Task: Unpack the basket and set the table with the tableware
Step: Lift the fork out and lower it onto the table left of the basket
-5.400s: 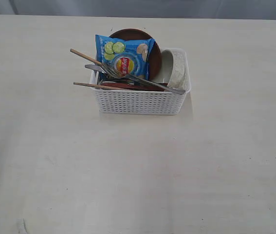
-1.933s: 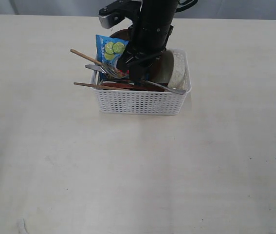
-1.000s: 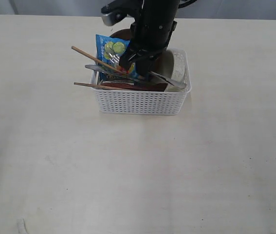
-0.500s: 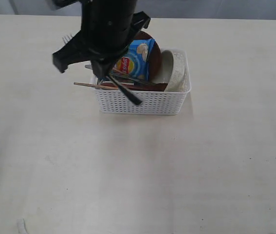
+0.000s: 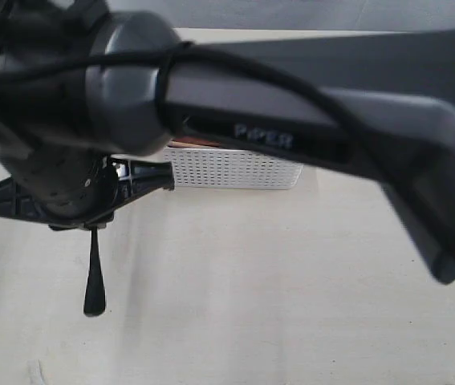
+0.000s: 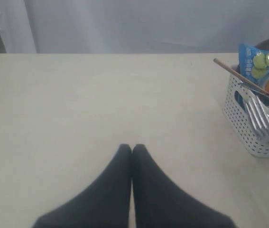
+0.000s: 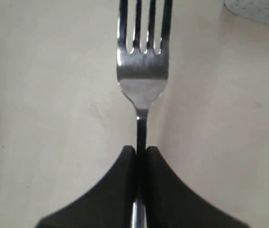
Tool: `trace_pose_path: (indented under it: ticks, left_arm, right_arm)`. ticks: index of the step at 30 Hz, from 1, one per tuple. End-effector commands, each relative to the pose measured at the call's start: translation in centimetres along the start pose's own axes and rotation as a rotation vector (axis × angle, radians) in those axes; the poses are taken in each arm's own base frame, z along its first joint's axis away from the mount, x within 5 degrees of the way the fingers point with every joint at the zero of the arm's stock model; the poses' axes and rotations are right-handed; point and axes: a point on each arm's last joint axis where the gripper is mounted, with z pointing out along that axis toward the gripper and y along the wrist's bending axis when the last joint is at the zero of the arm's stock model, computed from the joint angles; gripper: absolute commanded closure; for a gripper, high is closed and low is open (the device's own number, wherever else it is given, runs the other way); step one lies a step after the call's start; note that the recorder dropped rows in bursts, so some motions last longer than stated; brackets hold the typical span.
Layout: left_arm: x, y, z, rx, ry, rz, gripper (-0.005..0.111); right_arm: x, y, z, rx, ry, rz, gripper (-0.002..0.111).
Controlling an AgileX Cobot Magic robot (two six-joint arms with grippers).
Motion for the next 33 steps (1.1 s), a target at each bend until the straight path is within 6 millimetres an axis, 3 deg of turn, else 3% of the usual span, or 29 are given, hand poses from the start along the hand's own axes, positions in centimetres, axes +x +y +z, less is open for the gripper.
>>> trace_pose_path:
  ticks: [1,5,17,33]
  left_arm:
    - [0.0,0.0,0.0,0.008,-0.01,0.002,0.107]
    - [0.0,0.0,0.0,0.008,-0.01,0.002,0.107]
    - [0.0,0.0,0.0,0.008,-0.01,0.002,0.107]
    - [0.0,0.0,0.0,0.008,-0.01,0.002,0.107]
  right_arm:
    - [0.8,1.0,2.4,0.016,0.007,0.061,0.109]
    - [0.8,1.1,3.6,0.031,0.013,0.089,0.109]
    - [-2.2,-1.4,4.5,0.042,0.022,0.125,0.109]
    - [-1.0,-2.6,9.0,-0.02,0.079,0.185,0.109]
